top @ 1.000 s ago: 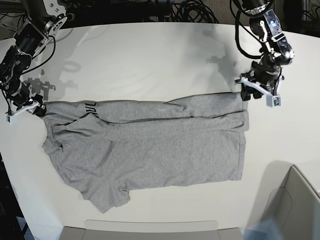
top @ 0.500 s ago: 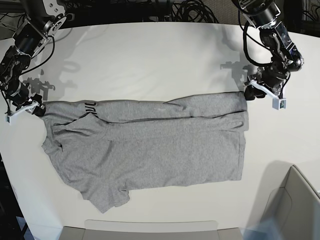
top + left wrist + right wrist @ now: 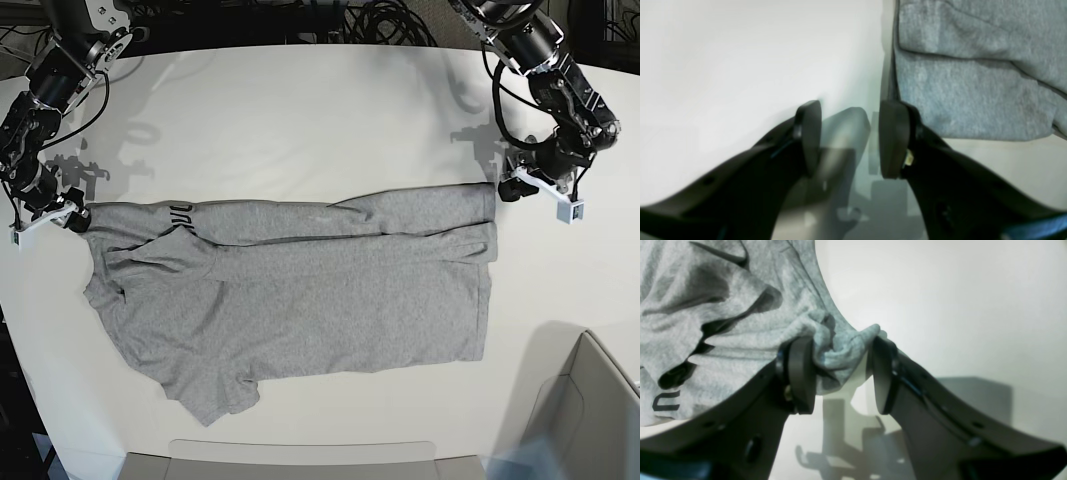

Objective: Fold the T-shirt properly
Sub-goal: 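Regrasp the folded edge corners with both grippers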

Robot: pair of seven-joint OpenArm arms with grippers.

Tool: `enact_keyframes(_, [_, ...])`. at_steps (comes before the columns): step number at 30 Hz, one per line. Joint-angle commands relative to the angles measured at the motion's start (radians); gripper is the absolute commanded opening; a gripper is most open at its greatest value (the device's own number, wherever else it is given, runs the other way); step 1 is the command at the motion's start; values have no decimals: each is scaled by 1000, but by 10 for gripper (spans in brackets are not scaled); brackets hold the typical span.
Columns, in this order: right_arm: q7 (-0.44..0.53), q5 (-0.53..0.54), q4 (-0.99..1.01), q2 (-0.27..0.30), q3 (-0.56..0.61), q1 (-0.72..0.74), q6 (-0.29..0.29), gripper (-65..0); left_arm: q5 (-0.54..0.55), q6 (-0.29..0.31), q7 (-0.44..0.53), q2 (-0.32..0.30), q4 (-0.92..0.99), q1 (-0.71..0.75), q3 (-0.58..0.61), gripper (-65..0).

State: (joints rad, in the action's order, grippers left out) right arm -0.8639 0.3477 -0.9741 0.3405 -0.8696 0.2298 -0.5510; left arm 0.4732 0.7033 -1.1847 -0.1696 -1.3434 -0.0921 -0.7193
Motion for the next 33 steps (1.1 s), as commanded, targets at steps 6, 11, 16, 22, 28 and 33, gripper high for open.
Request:
enact_keyframes(6, [19,18,-16,22,-1,21,-11,-378,-20,-5,-22,23,-3,1,73,-358])
enact_keyframes(11, [19,18,-16,21,0,23,-11,-378,-20,-5,-27,49,-3,-5,82,-358])
enact_keyframes(16, [19,18,-16,21,0,24,-11,-378,-20,-5,-34,68,-5,-5,83,-358])
enact_keyframes(22, [19,18,-16,21,2,27,-11,-395,-24,-5,-24,74,-3,-5,85,-391])
enact_keyframes(28, [28,18,-16,25,102,29,-7,-596,-26,-5,-25,64,-3,-5,97,-579])
enact_keyframes(33, [28,18,-15,29,105,41,-5,-650,-26,-5,-24,29,-3,4,125,-650])
